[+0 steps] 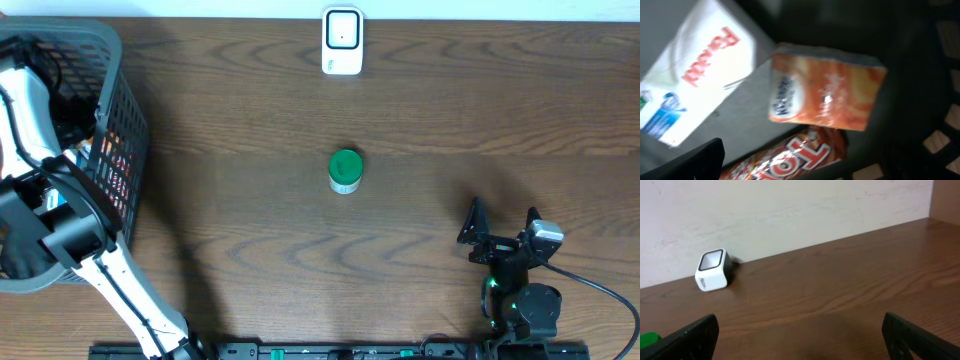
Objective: Scan the item barcode
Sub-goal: 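Return the left gripper to the basket and grasp the orange tissue pack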
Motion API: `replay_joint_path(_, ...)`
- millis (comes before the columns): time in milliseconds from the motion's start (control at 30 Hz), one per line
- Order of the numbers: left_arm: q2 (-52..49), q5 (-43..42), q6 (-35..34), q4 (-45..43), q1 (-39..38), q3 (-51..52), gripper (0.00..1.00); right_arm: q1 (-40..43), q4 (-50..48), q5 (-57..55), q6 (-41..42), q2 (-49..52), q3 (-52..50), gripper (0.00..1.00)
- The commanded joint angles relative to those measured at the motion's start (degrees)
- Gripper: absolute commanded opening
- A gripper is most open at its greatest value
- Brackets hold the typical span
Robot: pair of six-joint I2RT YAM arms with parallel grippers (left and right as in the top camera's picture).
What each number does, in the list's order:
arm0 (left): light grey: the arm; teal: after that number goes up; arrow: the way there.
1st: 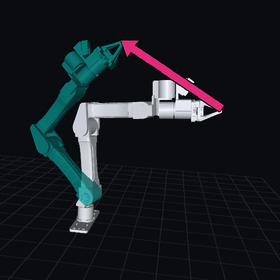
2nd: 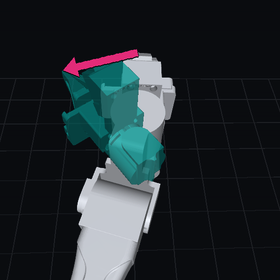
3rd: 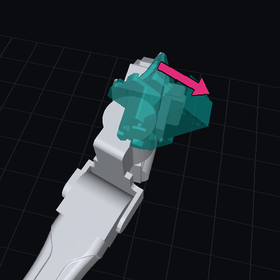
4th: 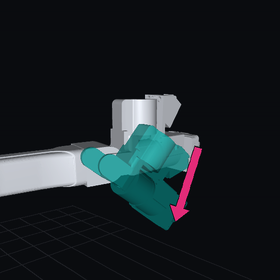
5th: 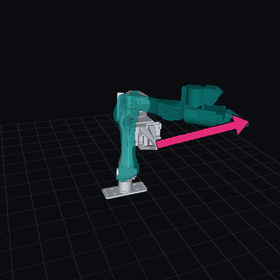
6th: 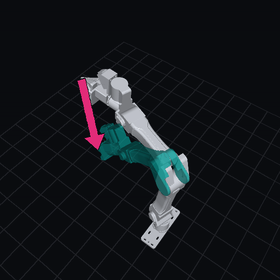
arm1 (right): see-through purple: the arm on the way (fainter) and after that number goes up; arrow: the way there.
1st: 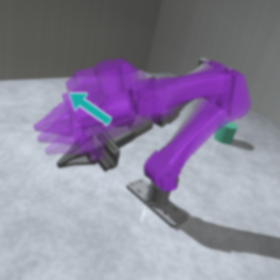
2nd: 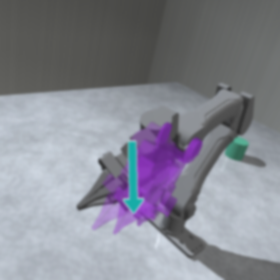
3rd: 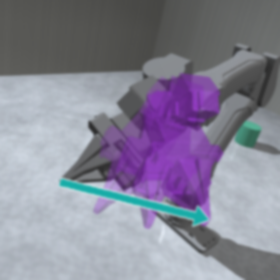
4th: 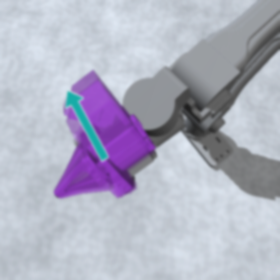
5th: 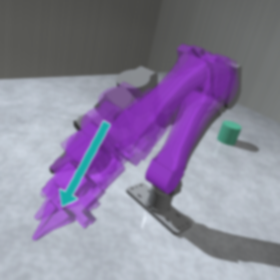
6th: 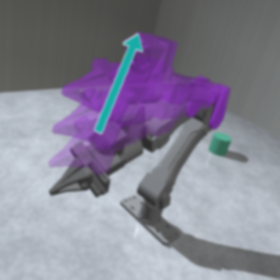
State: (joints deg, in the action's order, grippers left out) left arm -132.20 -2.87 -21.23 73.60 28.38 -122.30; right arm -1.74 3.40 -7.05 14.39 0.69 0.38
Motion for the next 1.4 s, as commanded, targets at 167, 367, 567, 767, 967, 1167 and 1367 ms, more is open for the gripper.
replay_joint_path(167, -0.8, 0.9, -1.9, -4.0, -2.2, 3.9, 1.0, 0.7, 0.2, 0.1, -0.8, -0.3, -0.1, 0.99)
replay_joint_path(367, -0.8, 4.0, -3.3, -6.3, -2.1, 6.6, 1.0, 0.7, 0.2, 0.1, -0.8, -0.3, -0.1, 0.99)
replay_joint_path(567, -0.8, 5.7, -3.3, -8.3, -2.1, 6.7, 1.0, 0.7, 0.2, 0.1, -0.8, -0.3, -0.1, 0.99)
replay_joint_path(767, -0.8, 5.5, -3.3, -11.3, -2.1, 7.8, 1.0, 0.7, 0.2, 0.1, -0.8, -0.3, -0.1, 0.99)
replay_joint_path(967, -0.8, 5.2, -4.7, -14.7, -2.1, 11.5, 1.0, 0.7, 0.2, 0.1, -0.7, -0.3, -0.1, 0.99)
replay_joint_path(1167, -0.8, 4.7, -5.7, -17.5, -2.1, 15.2, 0.99, 0.7, 0.2, 0.1, -0.8, -0.3, -0.1, 0.99)
replay_joint_path(1367, -0.7, 5.5, -5.4, -17.1, -1.4, 14.0, 0.81, 0.7, 0.2, 0.1, -0.8, -0.3, -0.1, 0.99)
